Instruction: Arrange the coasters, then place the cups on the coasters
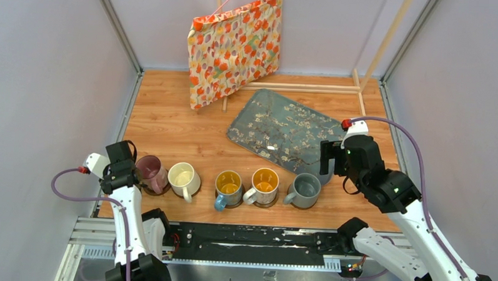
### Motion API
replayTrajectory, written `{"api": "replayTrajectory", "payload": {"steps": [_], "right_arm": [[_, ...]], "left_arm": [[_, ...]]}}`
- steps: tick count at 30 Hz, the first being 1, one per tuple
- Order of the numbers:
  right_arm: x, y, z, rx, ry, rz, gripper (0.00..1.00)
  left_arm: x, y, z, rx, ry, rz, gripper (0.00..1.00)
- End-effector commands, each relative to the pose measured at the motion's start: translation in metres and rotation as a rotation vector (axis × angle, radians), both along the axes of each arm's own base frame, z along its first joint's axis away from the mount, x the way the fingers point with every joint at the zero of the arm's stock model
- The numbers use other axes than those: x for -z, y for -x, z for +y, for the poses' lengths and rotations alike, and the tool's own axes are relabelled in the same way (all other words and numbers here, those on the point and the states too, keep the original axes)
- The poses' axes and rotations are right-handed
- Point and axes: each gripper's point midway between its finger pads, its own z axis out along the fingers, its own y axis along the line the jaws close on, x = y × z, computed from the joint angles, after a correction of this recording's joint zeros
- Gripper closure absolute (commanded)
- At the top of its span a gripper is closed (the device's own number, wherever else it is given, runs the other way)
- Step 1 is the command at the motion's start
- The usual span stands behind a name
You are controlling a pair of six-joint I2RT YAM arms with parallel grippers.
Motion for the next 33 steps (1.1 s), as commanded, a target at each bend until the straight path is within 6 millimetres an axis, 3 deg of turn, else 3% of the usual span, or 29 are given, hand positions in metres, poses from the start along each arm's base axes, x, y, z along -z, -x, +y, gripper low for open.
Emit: {"api": "replayTrajectory", "payload": {"steps": [1,5,21,25,33], "right_arm": [[-0.001,0.003,-0.003,-0.005,0.024,-0.011,0.00],[-0.001,0.003,-0.003,-0.007,0.026,-0.011,0.00],[-0.001,0.003,-0.004,-0.004,0.027,-0.015,0.00],[-0.001,0.003,-0.003,-0.006,0.027,-0.015,0.00],[0.000,0.004,-0.004,-0.006,0.028,-0.015,0.00]], "left_arm": [[-0.018,0.000,0.008,-0.036,-0.042,-0.028,0.74],[-0.020,0.000,0.008,-0.035,-0.047,-0.025,0.65],[-0.031,-0.004,0.008,-0.018,-0.052,-0.041,0.55],[-0.038,-0.005,0.009,-0.004,-0.062,-0.048,0.46],[-0.064,-0.017,0.009,0.079,-0.091,-0.070,0.13]]}}
